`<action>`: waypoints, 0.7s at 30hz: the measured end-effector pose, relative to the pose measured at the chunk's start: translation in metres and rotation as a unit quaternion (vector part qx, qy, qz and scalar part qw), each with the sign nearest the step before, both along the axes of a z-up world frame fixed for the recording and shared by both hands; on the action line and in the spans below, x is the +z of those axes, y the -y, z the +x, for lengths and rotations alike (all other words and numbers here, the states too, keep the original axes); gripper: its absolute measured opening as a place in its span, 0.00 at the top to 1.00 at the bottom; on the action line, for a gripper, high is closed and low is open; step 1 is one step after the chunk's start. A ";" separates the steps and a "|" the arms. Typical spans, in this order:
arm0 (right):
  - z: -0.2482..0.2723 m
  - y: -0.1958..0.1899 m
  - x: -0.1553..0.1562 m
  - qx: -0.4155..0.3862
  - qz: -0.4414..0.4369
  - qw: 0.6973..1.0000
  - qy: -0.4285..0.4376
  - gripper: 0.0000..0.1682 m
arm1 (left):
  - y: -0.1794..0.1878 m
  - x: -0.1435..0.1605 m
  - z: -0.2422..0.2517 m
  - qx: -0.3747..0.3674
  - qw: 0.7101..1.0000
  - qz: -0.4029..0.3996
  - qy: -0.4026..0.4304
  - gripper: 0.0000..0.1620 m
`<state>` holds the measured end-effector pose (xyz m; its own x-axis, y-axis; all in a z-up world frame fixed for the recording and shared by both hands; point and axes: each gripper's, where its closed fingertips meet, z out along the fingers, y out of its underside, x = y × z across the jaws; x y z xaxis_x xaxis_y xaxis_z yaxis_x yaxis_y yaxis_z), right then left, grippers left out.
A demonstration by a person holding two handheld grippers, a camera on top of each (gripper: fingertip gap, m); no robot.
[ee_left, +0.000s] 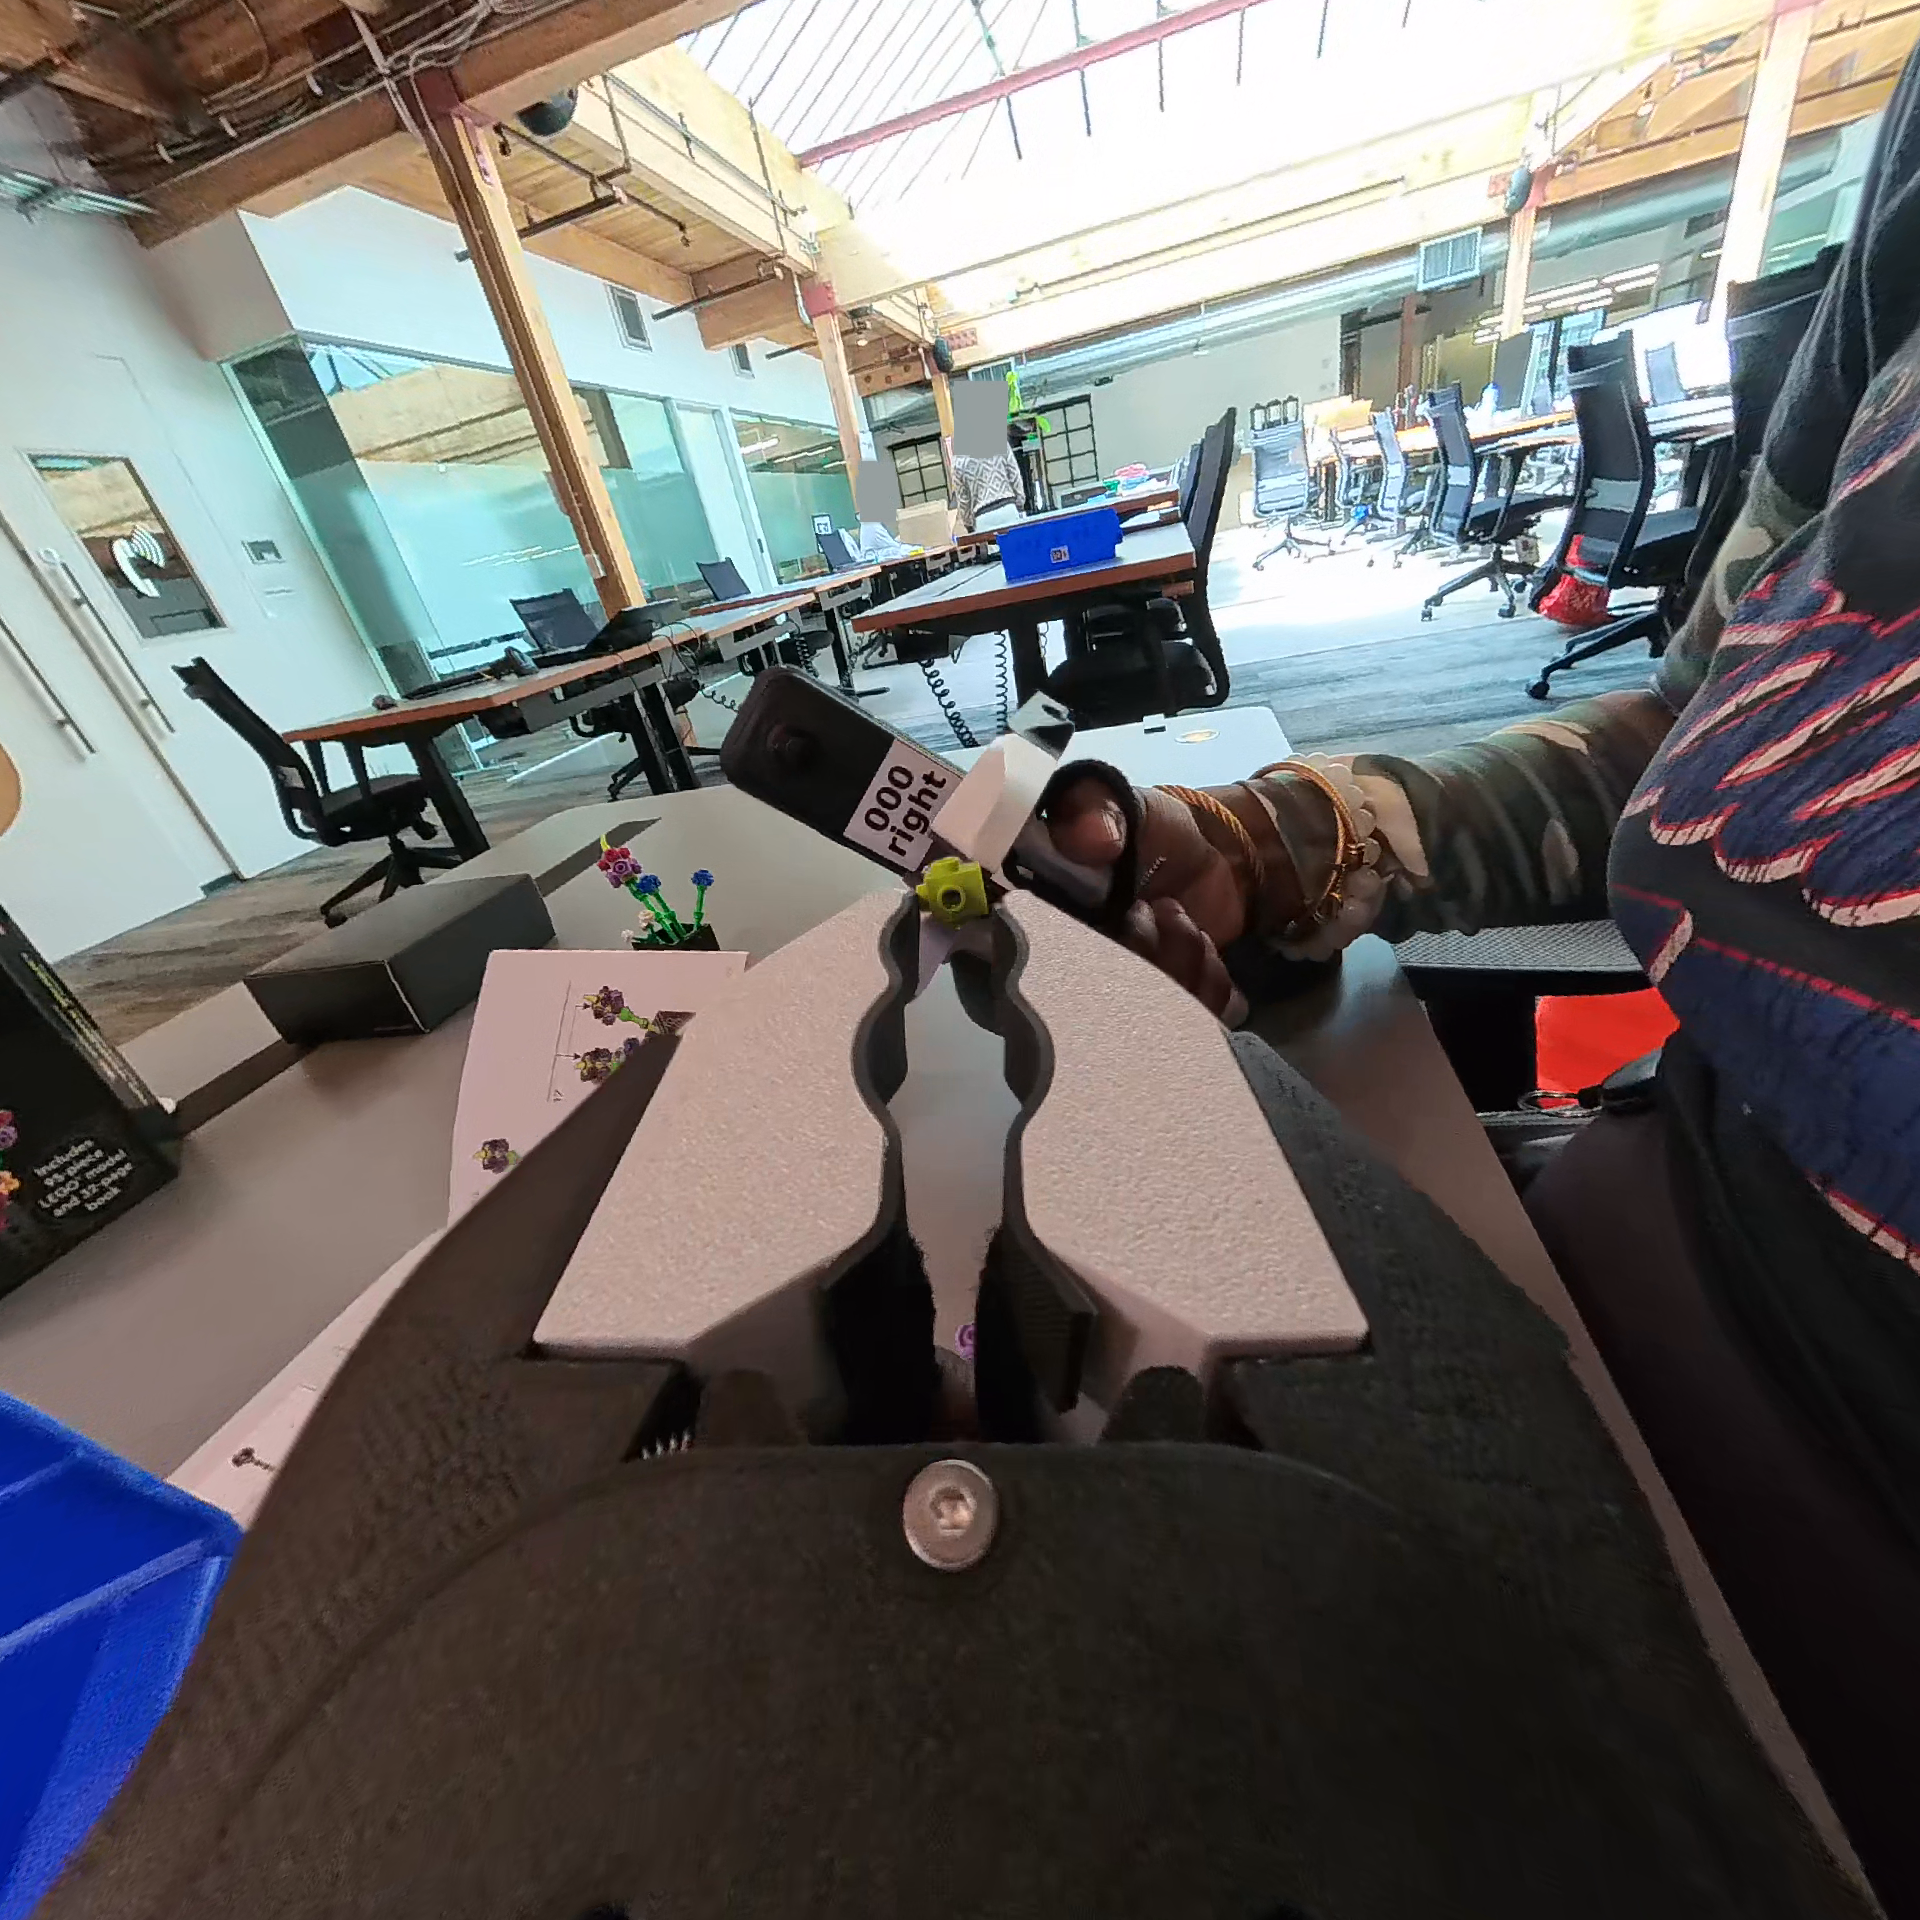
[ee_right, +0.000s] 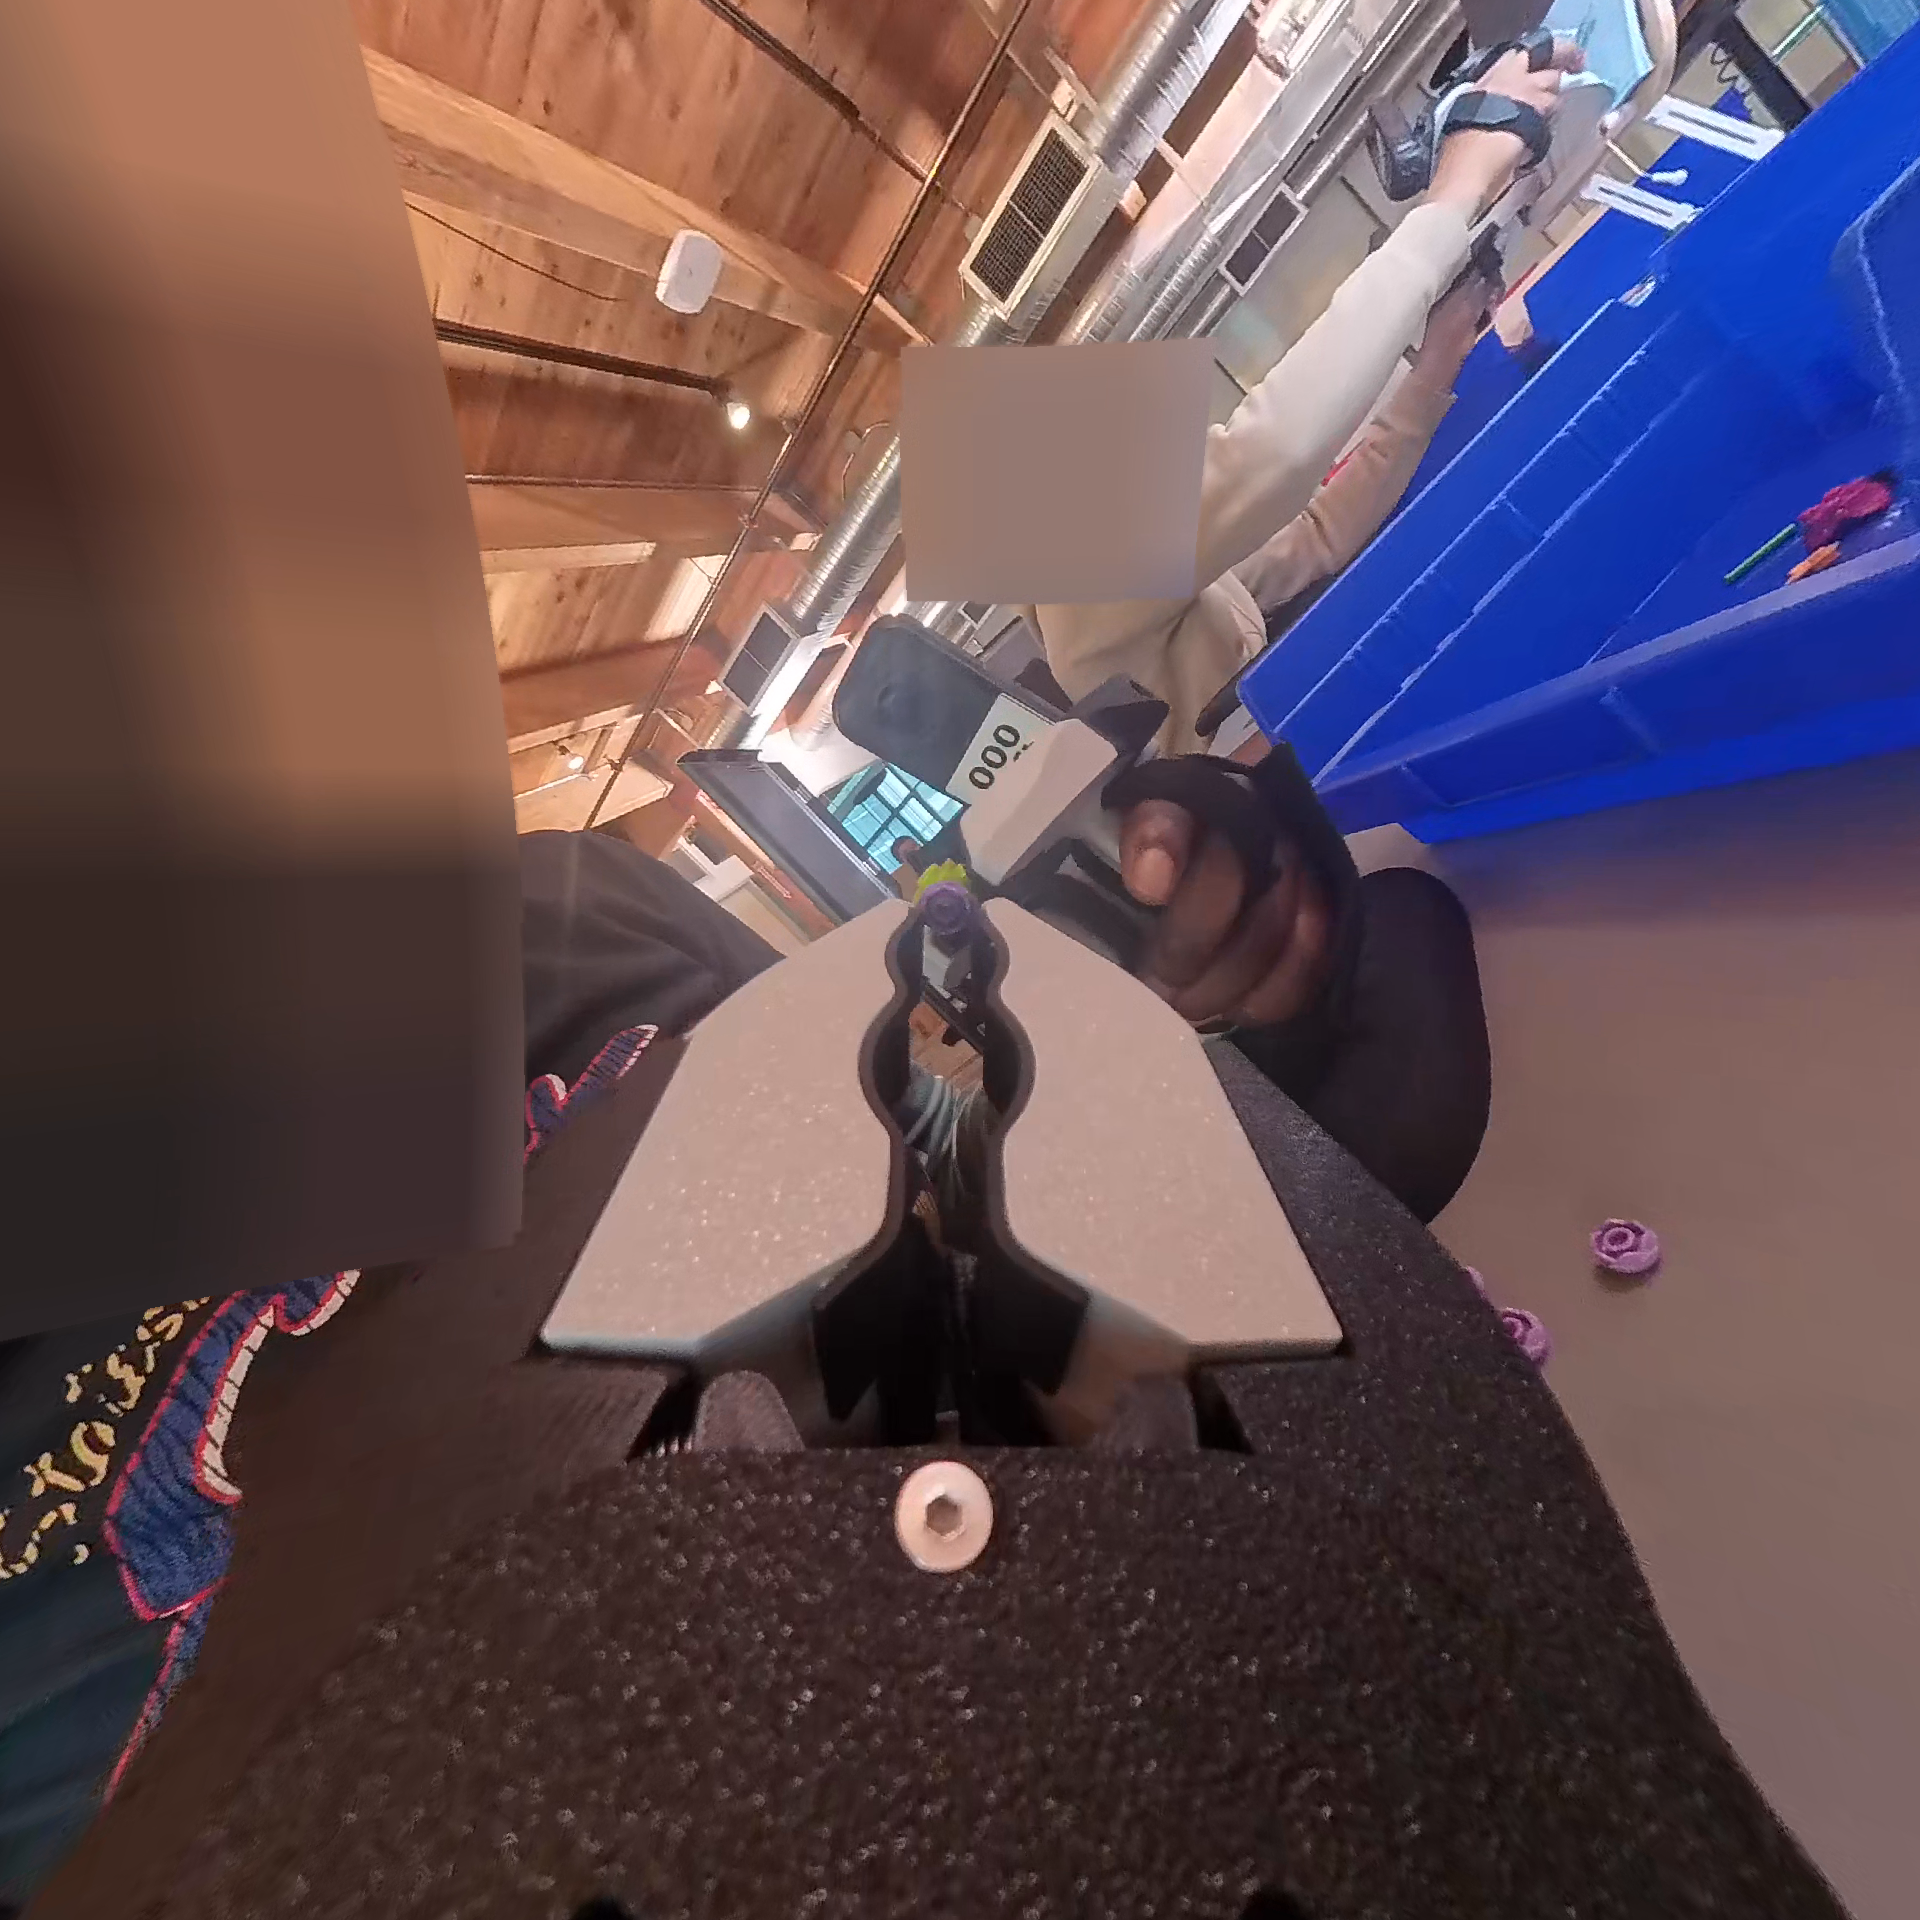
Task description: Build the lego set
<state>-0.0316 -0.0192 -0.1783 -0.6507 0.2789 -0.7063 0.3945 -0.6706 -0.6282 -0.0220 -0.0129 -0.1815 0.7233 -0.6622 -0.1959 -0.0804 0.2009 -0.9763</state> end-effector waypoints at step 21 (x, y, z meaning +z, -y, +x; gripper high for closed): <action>-0.002 -0.021 -0.116 0.048 0.599 0.787 0.139 0.86 | -0.014 -0.007 -0.044 0.118 0.993 -0.009 -0.019 0.93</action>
<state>-0.0332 0.0013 -0.2943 -0.5756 0.8124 -0.0932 0.6418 0.3782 -0.6671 -0.0662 0.0008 -0.1885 0.8505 -0.4791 -0.2168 -0.1608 0.1556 -0.9746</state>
